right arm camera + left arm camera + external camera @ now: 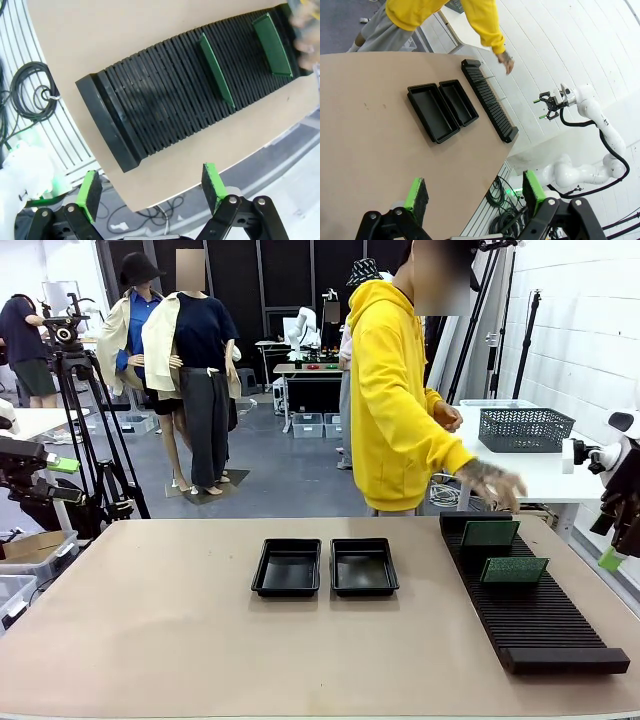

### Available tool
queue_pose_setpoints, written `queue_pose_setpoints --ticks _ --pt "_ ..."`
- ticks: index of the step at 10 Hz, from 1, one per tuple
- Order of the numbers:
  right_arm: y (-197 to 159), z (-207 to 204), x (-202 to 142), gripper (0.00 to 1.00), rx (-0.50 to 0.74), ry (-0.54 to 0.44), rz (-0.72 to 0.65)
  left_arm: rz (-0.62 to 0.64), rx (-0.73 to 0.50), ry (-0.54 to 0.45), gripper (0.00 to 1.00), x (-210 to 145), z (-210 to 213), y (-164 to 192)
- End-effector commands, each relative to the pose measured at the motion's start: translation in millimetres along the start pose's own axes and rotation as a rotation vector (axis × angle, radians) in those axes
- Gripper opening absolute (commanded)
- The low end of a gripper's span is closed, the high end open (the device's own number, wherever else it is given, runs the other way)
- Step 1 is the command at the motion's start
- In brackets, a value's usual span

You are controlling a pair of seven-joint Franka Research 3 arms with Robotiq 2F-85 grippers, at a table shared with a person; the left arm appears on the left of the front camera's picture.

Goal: Inspect and transfer BCBs to ESD trays.
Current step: Pick up the Blank PCB from the PCB Rack and place it in the left ESD tray.

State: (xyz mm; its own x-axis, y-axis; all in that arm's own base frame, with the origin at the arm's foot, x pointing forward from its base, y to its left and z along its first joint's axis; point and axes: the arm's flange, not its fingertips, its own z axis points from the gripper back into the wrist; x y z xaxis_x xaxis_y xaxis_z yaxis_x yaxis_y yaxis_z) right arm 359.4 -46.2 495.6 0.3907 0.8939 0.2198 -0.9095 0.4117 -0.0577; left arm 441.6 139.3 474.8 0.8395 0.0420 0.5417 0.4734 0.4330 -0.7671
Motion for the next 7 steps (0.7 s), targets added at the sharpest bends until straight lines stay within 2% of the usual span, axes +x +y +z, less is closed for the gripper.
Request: queue_pose_setpoints --ticks 1,7 --pt "-0.3 -2.1 -0.9 1.0 -0.012 0.005 -0.004 0.017 0.001 -0.003 1.0 0.8 1.0 -2.3" --pt "-0.3 -2.1 -0.9 1.0 -0.012 0.005 -0.004 0.017 0.001 -0.003 1.0 0.8 1.0 -2.3"
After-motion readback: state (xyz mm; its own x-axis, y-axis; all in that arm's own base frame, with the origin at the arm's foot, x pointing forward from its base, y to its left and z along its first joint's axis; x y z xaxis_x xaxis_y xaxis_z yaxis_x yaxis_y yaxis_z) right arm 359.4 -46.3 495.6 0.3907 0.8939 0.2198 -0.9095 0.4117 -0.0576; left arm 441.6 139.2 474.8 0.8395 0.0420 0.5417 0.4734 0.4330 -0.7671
